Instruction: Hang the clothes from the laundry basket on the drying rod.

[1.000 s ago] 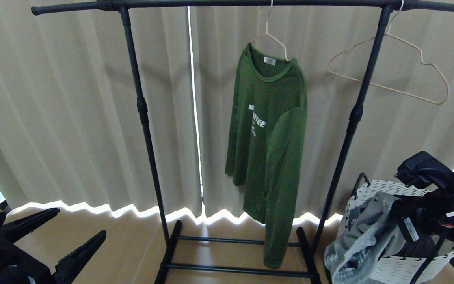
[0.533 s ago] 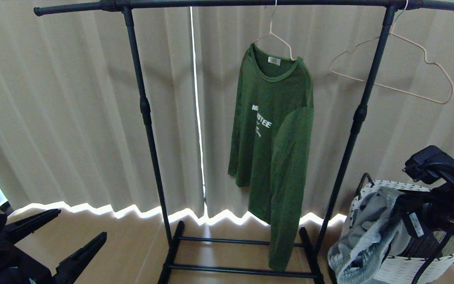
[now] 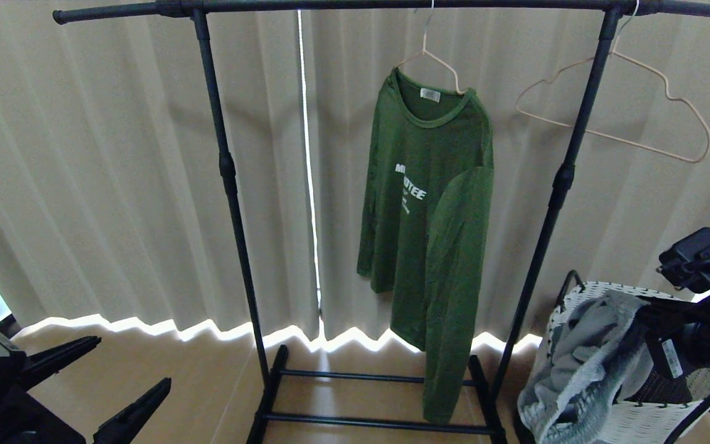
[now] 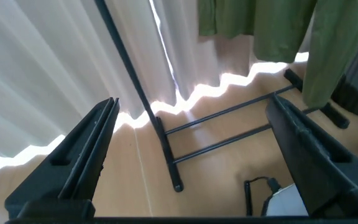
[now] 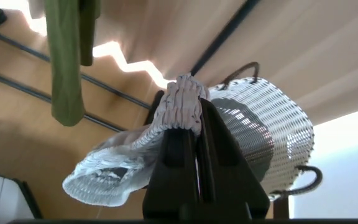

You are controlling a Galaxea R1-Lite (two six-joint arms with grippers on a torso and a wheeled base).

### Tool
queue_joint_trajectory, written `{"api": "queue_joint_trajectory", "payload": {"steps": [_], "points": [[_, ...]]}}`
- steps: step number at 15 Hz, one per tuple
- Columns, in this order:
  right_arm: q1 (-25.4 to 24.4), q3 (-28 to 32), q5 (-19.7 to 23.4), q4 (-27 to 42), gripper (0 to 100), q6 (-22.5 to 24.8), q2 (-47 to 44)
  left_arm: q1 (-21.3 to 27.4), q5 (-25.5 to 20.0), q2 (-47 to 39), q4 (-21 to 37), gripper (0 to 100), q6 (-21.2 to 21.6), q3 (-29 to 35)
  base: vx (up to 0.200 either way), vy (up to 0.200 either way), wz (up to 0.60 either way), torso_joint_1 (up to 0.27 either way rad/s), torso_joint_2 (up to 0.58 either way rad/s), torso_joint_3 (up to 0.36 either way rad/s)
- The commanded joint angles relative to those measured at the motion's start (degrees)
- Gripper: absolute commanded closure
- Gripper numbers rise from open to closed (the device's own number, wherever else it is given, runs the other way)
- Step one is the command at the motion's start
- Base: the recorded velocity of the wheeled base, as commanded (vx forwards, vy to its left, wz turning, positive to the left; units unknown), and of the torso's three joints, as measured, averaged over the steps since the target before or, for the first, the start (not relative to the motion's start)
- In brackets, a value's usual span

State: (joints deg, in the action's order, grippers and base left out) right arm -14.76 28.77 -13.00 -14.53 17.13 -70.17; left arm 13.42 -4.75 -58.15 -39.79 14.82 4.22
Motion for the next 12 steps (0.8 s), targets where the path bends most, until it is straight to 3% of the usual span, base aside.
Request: {"api": "queue_joint_trajectory", "payload": {"steps": [1,3,5,6,8,12], "points": [[-0.3,0.0,0.2,-0.3,100,0.7,0.6,0.1,0.0,-0.5,0.2,0,1.3,-0.4,0.0,0.0,0.0,0.0,0.0,0.0],[-1.0,1.3,3.2,-0.6,100,1.7,0.7,0.6,-0.3,-2.2,0.2,0,1.1,1.6,0.0,0.0,0.0,0.0,0.0,0.0],[-3.0,5.0,9.7,-0.8,100,1.8,0.7,6.3,-1.6,-5.7,0.2,0,-1.3,5.4,0.0,0.0,0.0,0.0,0.0,0.0],[-4.3,6.7,11.0,-1.2,100,1.8,0.7,10.3,-1.5,-7.4,0.1,0,-3.9,6.9,0.0,0.0,0.0,0.0,0.0,0.0],[-8.3,9.9,11.3,-3.3,100,1.8,0.2,17.5,-1.3,-11.4,0.1,0,-7.9,10.6,0.0,0.0,0.0,0.0,0.0,0.0],[-10.7,16.1,11.4,-3.6,100,1.8,-5.7,19.6,-1.3,-20.2,-0.2,0,-9.4,16.5,0.0,0.0,0.0,0.0,0.0,0.0]]}}
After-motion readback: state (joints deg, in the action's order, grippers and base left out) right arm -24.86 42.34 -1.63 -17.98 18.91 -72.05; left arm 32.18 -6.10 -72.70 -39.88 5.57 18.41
